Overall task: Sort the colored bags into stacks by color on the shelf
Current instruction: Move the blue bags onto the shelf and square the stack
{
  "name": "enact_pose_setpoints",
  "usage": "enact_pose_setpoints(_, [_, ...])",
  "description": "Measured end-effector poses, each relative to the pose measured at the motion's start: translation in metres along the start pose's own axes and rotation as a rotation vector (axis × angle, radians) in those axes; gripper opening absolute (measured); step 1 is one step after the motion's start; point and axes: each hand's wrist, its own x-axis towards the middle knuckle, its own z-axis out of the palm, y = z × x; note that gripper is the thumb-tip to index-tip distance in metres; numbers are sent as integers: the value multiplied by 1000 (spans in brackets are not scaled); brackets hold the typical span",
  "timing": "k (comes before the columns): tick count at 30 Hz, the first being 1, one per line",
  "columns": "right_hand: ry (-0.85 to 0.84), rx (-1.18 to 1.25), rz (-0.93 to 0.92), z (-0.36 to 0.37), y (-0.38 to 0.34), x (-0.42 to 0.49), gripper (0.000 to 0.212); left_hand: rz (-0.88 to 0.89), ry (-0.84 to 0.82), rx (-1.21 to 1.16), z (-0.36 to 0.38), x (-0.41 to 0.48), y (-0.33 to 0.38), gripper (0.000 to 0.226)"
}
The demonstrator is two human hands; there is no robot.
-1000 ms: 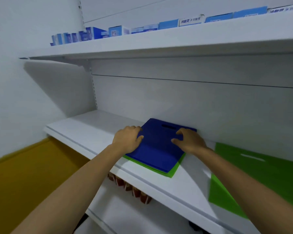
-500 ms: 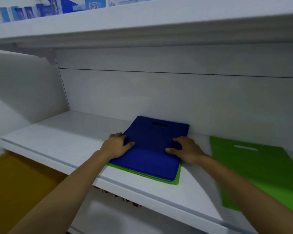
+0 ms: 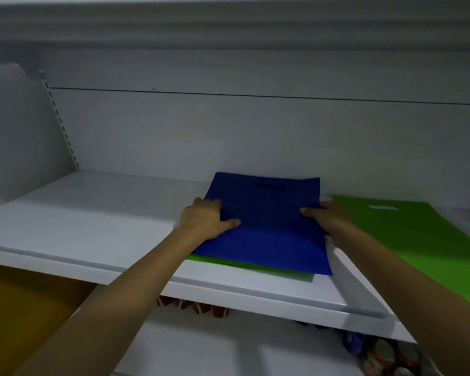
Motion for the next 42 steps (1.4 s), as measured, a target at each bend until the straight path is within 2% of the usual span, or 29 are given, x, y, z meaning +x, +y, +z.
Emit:
enact_pose_setpoints(4, [44,-109,-211,7,-14,-19,5,-13,-8,-192,0,5,-8,75])
enact_pose_setpoints(7, [55,55,-246,7,-25,-34,5,-43,-13,-458,1,14,-17,82])
enact_pose_setpoints(11, [96,295,-242,-1,-36,-49,12,-25,-10,-987,-3,19,-16,78])
enact_pose_setpoints(14, [144,428,-232,-12,-40,-58,11,17,-144,-1282,-5,28,-10,67])
enact_pose_setpoints(16, [195,474,-219,-22,-40,-63,11,23,-250,-1409,-8,31,-1,76])
enact_pose_setpoints(17, [221,480,-213,-28,-40,-66,11,18,-284,-1440,-10,32,4,79])
enact_pose_setpoints(18, [246,479,-209,-34,-39,-68,11,28,-286,-1455,-9,35,11,70])
enact_pose_setpoints(20, [284,466,-199,-47,-36,-73,14,83,-251,-1463,-11,33,28,39])
enact_pose_setpoints(21, [294,450,-194,-54,-34,-77,16,105,-223,-1451,-13,31,38,32])
enact_pose_setpoints(23, [307,400,-186,-70,-29,-84,20,145,-174,-1438,-15,29,60,31])
enact_pose_setpoints(29, [433,230,-146,-134,-2,-114,12,244,-111,-1482,-19,18,141,31])
enact_pose_setpoints(34, [545,117,-152,-211,25,-155,11,361,-128,-1443,-15,-8,230,29])
enact_pose_setpoints(38, [635,81,-144,-280,45,-187,13,383,-141,-1432,-8,-40,306,24])
enact_pose_setpoints(42, [701,84,-144,-347,64,-214,11,427,-219,-1457,-5,-73,375,19])
